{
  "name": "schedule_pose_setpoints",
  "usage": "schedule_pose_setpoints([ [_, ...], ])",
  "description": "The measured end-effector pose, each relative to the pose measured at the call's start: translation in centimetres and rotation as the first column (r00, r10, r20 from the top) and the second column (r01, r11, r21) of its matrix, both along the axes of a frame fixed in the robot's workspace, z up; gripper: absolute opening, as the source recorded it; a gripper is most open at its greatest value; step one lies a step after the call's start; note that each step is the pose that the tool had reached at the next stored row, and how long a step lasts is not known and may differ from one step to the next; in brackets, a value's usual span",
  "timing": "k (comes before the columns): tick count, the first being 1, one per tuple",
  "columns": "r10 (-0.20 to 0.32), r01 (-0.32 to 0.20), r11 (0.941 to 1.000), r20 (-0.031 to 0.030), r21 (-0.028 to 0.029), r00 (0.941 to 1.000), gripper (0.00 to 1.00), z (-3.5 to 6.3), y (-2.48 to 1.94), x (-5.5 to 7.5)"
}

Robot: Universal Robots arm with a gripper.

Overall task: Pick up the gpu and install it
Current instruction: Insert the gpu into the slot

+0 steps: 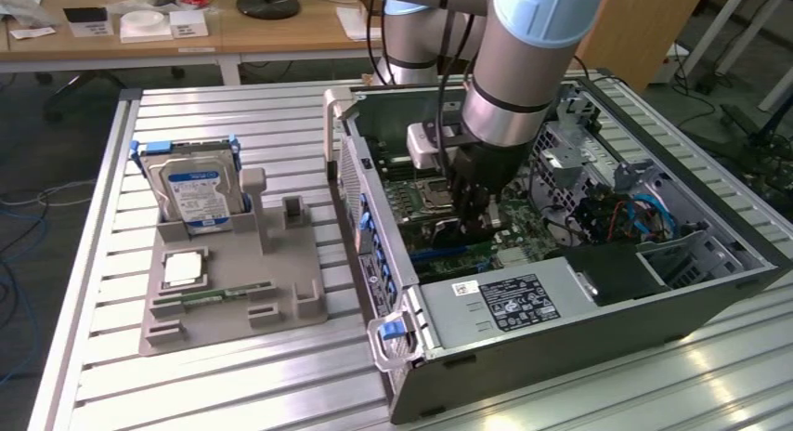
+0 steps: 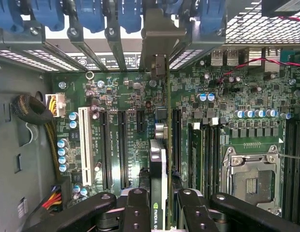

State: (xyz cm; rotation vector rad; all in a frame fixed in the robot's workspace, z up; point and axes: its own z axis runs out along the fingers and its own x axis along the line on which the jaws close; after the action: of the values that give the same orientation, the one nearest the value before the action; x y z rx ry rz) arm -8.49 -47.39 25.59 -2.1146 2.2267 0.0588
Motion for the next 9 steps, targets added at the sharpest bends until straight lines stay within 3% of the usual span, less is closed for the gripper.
schedule_pose_setpoints([
  [9,-0.003,0.003,1.0000,0.0000,0.0002,1.0000,0.27,-0.10,0.01,-0.11],
])
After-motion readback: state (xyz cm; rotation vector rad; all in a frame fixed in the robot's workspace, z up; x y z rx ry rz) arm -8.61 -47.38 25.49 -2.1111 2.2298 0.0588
